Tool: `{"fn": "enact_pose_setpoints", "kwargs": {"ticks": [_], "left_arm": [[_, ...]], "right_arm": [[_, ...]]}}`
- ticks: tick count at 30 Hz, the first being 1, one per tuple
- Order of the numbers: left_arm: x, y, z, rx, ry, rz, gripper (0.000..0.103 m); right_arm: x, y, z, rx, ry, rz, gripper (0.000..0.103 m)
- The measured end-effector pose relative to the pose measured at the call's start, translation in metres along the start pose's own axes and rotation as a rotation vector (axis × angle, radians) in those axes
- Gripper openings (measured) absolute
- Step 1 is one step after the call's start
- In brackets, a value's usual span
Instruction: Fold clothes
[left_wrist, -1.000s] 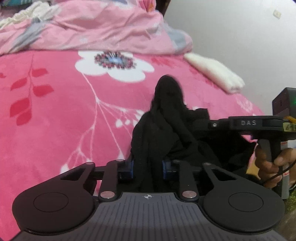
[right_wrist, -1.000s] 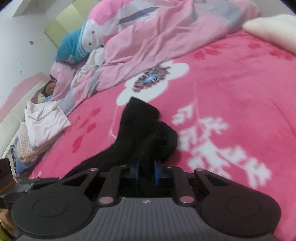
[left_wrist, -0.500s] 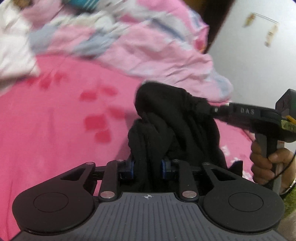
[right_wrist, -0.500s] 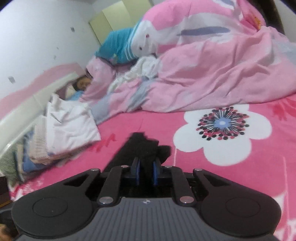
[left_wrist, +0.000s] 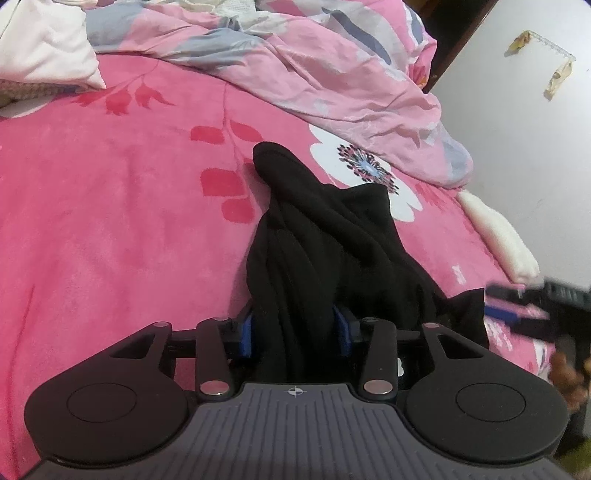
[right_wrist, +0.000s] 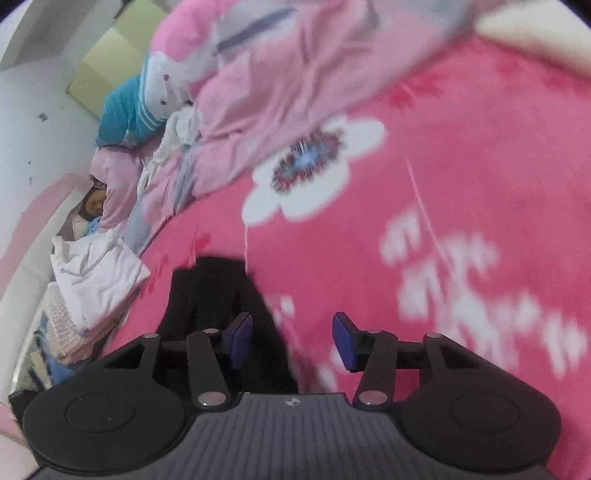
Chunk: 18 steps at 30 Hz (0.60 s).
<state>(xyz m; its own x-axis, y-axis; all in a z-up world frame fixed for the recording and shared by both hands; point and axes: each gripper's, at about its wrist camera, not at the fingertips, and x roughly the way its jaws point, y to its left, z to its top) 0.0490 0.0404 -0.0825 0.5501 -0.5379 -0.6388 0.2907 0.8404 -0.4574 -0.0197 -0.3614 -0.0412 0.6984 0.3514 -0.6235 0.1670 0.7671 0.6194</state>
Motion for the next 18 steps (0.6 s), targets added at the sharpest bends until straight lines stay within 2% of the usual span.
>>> {"fn": "enact_pose_setpoints", "kwargs": {"ticks": [5,6,7,8,9,10,15,18], "left_arm": [[-0.001,-0.011,-0.002,0.03,-0.018,0.057,0.031],[-0.002,-0.013,-0.002,0.04,-0.023,0.066,0.029],[-0.003,-0.015,-0.003,0.047,-0.028,0.074,0.027],[-0.004,-0.017,-0.003,0.052,-0.035,0.083,0.025],[-0.006,-0.018,-0.003,0.054,-0.043,0.09,0.024],[-0.007,-0.018,-0.003,0.056,-0.05,0.095,0.023],[-0.013,-0.019,0.001,0.058,-0.073,0.121,0.021],[-0.014,-0.018,-0.002,0.059,-0.067,0.128,0.021]], "right_arm": [[0.009,0.005,-0.028,0.009,0.029,0.038,0.053],[0.011,0.008,-0.031,-0.008,0.019,0.04,0.048],[0.013,0.013,-0.033,-0.035,0.003,0.029,0.042],[0.014,0.017,-0.034,-0.066,-0.012,0.001,0.02],[0.013,0.019,-0.035,-0.081,-0.023,-0.023,0.007],[0.011,0.02,-0.036,-0.089,-0.032,-0.045,0.007],[-0.029,0.014,-0.045,-0.076,-0.119,-0.042,0.004],[-0.053,-0.001,-0.051,-0.017,-0.165,-0.061,0.004]]}}
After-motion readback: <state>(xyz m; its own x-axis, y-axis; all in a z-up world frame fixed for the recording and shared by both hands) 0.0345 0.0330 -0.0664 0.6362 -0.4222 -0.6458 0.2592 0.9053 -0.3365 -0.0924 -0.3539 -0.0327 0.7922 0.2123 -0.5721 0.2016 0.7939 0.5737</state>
